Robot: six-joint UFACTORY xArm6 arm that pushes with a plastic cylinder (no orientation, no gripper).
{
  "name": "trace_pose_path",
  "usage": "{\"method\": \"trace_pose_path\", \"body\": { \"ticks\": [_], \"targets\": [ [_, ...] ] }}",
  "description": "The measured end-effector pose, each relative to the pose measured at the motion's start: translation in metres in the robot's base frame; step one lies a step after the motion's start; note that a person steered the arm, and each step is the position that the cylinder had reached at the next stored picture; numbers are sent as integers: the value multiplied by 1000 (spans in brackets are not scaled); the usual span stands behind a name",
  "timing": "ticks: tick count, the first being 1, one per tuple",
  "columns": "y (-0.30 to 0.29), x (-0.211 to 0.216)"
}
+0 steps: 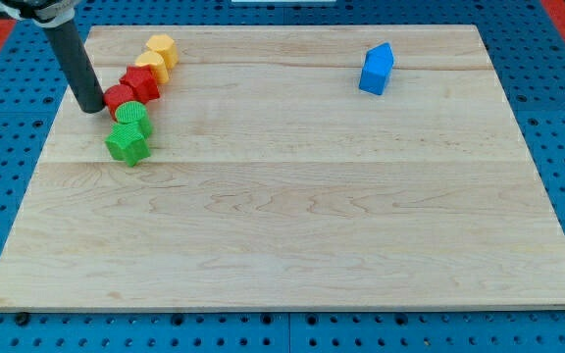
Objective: Move the red circle to the bottom of the red star
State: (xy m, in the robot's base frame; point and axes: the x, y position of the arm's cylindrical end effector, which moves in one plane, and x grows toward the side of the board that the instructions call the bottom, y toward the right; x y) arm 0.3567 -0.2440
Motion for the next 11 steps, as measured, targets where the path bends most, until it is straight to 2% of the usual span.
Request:
{"method": "trace_pose_path", "body": {
  "ticks": [1,3,9,10,11],
  "targets": [
    [-11,12],
    [14,12],
    [33,10],
    [13,18],
    [-3,58]
  ]
}}
